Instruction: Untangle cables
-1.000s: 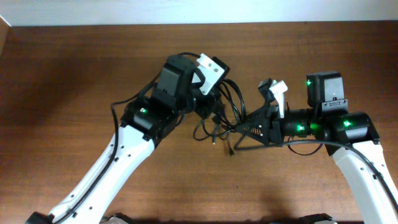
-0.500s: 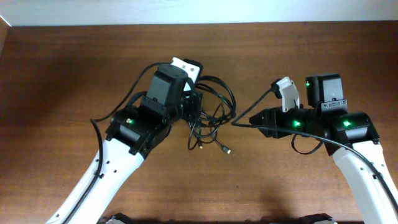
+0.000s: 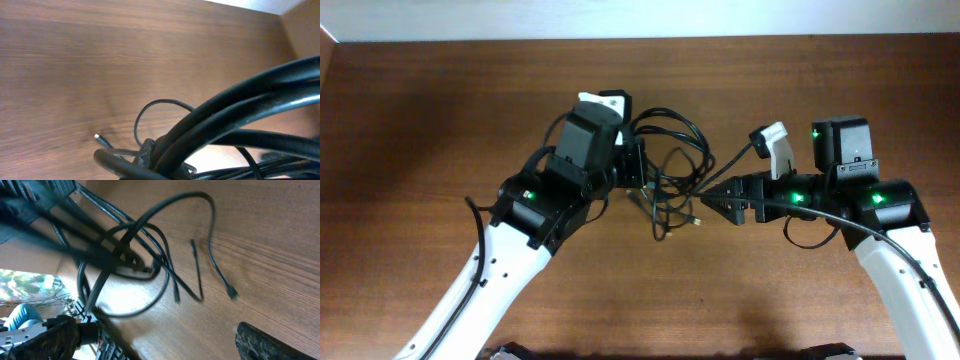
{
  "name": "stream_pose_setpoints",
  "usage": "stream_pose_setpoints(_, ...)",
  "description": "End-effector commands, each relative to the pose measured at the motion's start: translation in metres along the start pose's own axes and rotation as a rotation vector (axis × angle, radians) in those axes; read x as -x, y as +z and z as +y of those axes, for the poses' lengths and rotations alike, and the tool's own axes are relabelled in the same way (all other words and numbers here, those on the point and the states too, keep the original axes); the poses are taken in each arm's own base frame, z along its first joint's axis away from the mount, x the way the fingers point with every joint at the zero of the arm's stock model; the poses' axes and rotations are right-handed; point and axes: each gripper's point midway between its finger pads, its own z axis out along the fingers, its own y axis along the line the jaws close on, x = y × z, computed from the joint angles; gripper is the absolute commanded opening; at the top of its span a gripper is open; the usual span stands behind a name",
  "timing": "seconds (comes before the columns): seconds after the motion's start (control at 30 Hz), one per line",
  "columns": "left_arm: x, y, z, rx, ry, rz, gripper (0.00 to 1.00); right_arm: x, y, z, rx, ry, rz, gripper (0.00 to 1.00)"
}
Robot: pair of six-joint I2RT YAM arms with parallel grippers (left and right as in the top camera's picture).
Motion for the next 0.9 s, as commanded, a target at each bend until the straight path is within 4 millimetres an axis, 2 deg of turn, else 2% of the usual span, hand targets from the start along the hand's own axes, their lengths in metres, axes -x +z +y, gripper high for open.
stream_pose_setpoints(0.0,-0.004,-0.011,-0.034,-0.19,-0.02,0.04,0.0,0.009,-0.005,0.007,0.0,-0.027,-0.036,0.99)
stream_pose_setpoints(0.13,-0.013,-0.017,-0.056,-0.317,-0.012,0.099,0.0,0.016,-0.006,0.001,-0.035,-0.043,-0.06,0.99)
stream_pose_setpoints(0.37,-0.025,-0.017,-0.052,-0.309,-0.012,0.147,0.0,0.015,-0.024,-0.07,-0.451,0.183,-0.121,0.99)
stream_pose_setpoints(0.43,-0.028,-0.016,-0.045,-0.271,-0.016,0.155,0.0,0.012,-0.03,-0.082,-0.526,0.229,-0.135,0.99)
stream_pose_setpoints(0.53,-0.031,-0.014,-0.034,-0.213,-0.019,0.161,0.0,0.011,-0.034,-0.088,-0.573,0.242,-0.139,0.99)
stream_pose_setpoints(0.7,-0.032,-0.013,-0.033,-0.208,-0.016,0.163,0.0,0.009,-0.039,-0.095,-0.621,0.244,-0.143,0.99)
stream_pose_setpoints(0.87,-0.037,-0.018,-0.031,-0.204,0.026,0.178,0.0,0.002,-0.051,-0.11,-0.732,0.281,-0.146,0.99)
